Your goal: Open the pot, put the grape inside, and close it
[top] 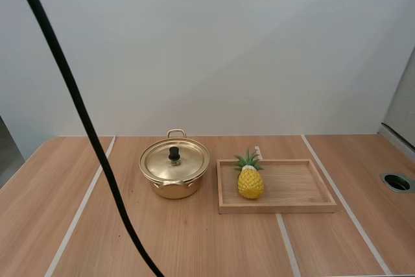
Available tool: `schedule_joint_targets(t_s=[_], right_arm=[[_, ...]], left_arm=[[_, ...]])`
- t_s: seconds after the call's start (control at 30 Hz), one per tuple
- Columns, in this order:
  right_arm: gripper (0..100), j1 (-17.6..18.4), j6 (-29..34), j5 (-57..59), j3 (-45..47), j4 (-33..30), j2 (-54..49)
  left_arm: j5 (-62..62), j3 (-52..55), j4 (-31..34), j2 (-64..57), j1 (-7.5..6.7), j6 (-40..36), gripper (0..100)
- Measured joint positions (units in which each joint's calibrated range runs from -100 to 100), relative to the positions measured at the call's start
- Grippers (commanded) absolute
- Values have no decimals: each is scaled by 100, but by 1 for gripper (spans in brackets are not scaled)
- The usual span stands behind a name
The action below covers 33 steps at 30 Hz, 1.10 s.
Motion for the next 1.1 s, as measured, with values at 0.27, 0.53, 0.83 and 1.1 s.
schedule_joint_targets(t_s=[0.27,0.53,0.83,1.1], right_arm=[[0,0,-318,20,666,408,-1175],[0,0,-318,179,765,441,-2077],[0,0,-318,529,765,551,-2496],[0,0,-318,1149,765,615,-2536]], left_arm=[[-206,636,0,-1066,0,0,0],[-206,874,-12,-1973,0,0,0],[255,901,-12,-2504,0,0,0],[829,980,-12,-2524,0,0,0]])
